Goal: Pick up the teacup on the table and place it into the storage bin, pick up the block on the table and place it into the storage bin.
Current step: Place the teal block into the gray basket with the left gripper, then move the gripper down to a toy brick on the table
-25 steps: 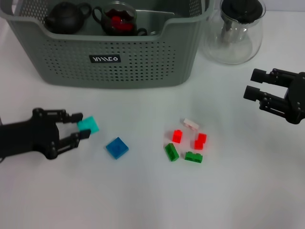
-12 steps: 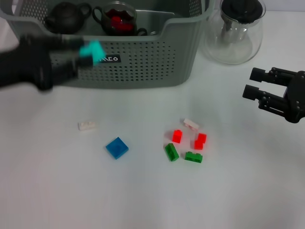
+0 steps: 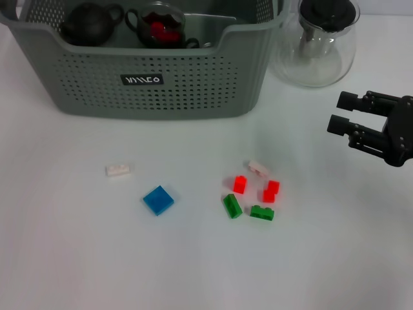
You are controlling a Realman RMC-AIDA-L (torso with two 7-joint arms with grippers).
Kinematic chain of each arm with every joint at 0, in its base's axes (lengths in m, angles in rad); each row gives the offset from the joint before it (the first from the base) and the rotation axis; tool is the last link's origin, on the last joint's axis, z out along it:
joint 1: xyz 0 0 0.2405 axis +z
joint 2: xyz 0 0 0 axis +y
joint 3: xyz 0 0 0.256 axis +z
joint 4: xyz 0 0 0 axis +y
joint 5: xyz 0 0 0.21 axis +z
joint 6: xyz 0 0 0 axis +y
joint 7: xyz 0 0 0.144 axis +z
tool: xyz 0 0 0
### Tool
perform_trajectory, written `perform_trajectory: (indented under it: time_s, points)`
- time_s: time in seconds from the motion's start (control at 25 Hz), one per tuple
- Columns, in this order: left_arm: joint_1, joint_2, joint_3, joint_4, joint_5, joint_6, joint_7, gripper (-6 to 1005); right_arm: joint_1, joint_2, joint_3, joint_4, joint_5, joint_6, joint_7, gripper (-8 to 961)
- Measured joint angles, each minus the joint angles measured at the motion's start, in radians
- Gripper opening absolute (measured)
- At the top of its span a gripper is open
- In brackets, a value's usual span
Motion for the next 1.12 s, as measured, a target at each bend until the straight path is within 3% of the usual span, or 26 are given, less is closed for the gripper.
perform_trajectory:
  time_s: [0.2, 0.4, 0.6, 0.88, 1.0, 1.12]
  points:
    - [-0.039, 0.029, 0.269, 0.005, 0.117, -0.277, -0.168, 366, 0.000, 0.001, 0.000, 0.000, 0.001, 0.000, -0.001, 549]
    - [-0.089, 0.011, 0.408, -0.028, 0.338, -0.446, -0.286, 365, 0.001, 0.002, 0.001, 0.000, 0.002, 0.000, -0.001, 549]
    - [-0.132, -0.017, 0.462, -0.113, 0.480, -0.590, -0.368, 369, 0.002, 0.002, 0.002, 0.000, 0.002, 0.000, -0.001, 549]
    - [-0.152, -0.026, 0.460, -0.143, 0.490, -0.623, -0.407, 448, -0.001, 0.002, 0.008, 0.000, 0.002, 0.000, -0.001, 549]
    - [-0.130, -0.030, 0.452, -0.103, 0.473, -0.609, -0.440, 481, -0.004, 0.003, 0.012, 0.000, 0.002, 0.000, -0.001, 549]
    - [-0.044, -0.053, 0.432, 0.007, 0.350, -0.579, -0.414, 515, -0.005, 0.004, 0.013, 0.000, 0.002, -0.001, -0.001, 549]
